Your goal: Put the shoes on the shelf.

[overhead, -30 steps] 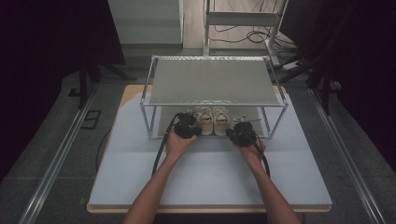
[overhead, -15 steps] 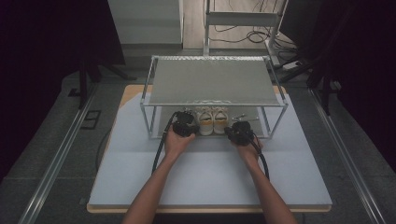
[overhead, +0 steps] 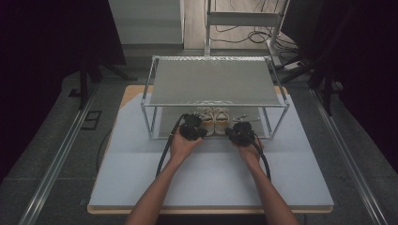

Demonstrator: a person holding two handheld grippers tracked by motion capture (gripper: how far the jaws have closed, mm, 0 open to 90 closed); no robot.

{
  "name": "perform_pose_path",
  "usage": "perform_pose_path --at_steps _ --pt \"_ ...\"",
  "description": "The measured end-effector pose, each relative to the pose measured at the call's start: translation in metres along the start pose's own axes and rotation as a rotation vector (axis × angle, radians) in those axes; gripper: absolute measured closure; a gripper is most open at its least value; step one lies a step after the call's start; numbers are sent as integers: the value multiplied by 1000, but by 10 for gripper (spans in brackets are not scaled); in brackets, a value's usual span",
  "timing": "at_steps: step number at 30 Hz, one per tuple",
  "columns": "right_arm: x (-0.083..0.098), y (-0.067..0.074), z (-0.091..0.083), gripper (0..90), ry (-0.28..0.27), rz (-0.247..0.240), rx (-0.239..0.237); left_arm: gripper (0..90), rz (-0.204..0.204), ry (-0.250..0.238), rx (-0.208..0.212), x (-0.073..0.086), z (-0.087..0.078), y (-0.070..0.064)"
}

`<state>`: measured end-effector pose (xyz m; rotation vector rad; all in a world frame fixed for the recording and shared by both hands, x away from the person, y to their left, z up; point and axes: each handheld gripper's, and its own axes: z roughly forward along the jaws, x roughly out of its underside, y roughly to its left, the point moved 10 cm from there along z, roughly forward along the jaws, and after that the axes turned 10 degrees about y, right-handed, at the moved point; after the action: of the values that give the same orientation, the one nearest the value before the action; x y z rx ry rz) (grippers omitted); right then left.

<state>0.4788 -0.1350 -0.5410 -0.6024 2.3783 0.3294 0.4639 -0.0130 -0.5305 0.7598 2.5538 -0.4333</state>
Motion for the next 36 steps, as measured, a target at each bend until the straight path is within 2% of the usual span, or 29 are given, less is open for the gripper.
perform_pose_path --at_steps 2,3,4,6,8,9,10,11,12,14,15,16,21,22,24,25,26,27,29,31,35,36 --pt "0 0 0 845 -1 -7 -1 860 -18 1 16 1 2 3" --pt "0 0 0 846 0 -6 -2 863 -48 -1 32 1 2 1" --pt "0 0 0 846 -1 -6 -4 867 -62 -1 33 0 3 1" --pt "0 0 0 846 -2 -10 -5 871 -52 2 25 0 3 2" --pt "0 1 0 846 0 -11 -5 875 -68 2 30 0 3 3" --pt "-1 1 1 846 1 -12 -6 876 -27 -1 24 -1 3 6" --pt "-1 1 1 846 1 -11 -9 876 -62 -4 11 -1 4 7" --pt "-1 2 1 846 0 -12 -11 874 -74 -2 12 -1 4 7" --pt "-1 2 1 846 -2 -13 -13 873 -58 0 8 -2 4 8" --pt "-1 3 1 846 -1 -11 -13 871 -77 0 7 -2 4 8" --pt "-1 3 1 846 -1 -11 -12 870 -42 0 -3 -3 5 12" --pt "-1 3 1 846 1 -11 -15 868 -37 -1 -2 -4 5 12" --pt "-1 2 1 845 2 -16 -19 847 -39 -1 8 -3 5 11" --pt "-1 2 1 840 4 -19 -22 835 -70 -1 15 -2 5 7" --pt "-1 2 1 823 5 -20 -22 803 -60 -6 15 -2 4 6" --pt "-1 2 -1 820 5 -21 -21 772 -26 -4 21 -1 3 6" --pt "-1 2 -2 818 2 -20 -22 738 -54 -12 23 0 2 3" --pt "-1 2 -3 811 -1 -22 -21 699 -19 -26 5 0 0 4" --pt "1 1 -8 783 -9 -20 -24 612 14 -49 -23 3 -6 5" --pt "3 2 -18 757 -24 -20 -42 524 10 -72 -3 8 -13 4" --pt "7 6 -29 633 -35 -41 -58 475 -40 -109 17 22 -28 -2" --pt "8 7 -34 596 -49 -49 -58 460 -37 -114 23 25 -31 -3"
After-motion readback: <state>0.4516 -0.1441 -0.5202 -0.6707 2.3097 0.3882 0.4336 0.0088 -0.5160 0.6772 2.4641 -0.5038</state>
